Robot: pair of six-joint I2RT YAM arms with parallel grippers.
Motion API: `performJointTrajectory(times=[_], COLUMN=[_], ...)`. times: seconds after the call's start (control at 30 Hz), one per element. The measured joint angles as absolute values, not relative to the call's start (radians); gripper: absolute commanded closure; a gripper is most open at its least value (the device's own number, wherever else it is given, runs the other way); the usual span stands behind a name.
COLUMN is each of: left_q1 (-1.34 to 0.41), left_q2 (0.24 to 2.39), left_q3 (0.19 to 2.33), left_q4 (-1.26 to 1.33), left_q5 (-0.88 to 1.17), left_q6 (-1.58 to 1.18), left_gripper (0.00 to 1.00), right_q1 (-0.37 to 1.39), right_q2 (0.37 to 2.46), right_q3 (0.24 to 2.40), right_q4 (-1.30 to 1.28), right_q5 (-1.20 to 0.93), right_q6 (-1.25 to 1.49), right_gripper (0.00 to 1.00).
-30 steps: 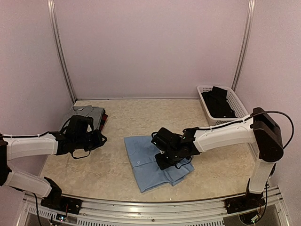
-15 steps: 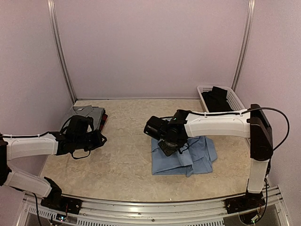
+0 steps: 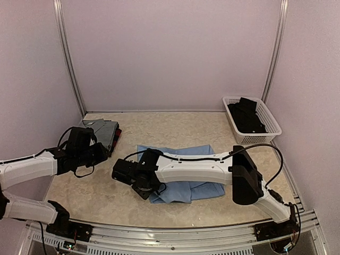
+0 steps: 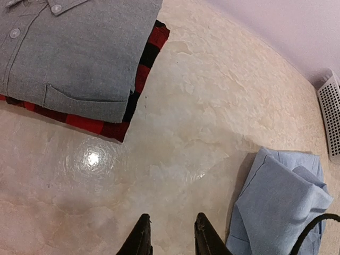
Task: Fold and stack the long sleeve shirts
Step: Smooth out the 2/3-rectangle-folded shirt at the center of the board.
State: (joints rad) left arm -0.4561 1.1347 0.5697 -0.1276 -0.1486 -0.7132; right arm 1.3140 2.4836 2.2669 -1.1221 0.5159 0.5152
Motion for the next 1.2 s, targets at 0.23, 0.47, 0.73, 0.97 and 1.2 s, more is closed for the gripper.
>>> performJointTrajectory(times=[0.23,0.47,0.73,0.97,1.2], left_q1=[-0.438,-0.495,-0.705,-0.78,-0.807], left_q2=[1.113,1.135,1.268,1.421,1.544], left_q3=[0.571,0.572,0.635,0.715,0.768], left_q4=[-0.127,-0.059,0.036,0.066,0.056], left_q5=[-0.133,-0.007,0.051,0.04,-0.022], left_q6=[-0.704,-0.732,-0.771,-0.769,-0.753], left_gripper=[0.7,0.55,0.45,0.36,0.43], right_q1=[1.311,1.284,1.081,0.939,0.917], right_q2=[2.217,1.858,1.705,1.67,1.683], right_q3=[1.884,1.61,1.255,1.073,1.03], right_q4=[-0.891,-0.685,-0.624,-0.519,-0.429], right_q5=[0.395,0.359,0.36,0.281,0.224], right_q6=[0.487,0.522,0.596,0.596,0.591], right_gripper=[0.16,0.16,0.18,0.2,0.23])
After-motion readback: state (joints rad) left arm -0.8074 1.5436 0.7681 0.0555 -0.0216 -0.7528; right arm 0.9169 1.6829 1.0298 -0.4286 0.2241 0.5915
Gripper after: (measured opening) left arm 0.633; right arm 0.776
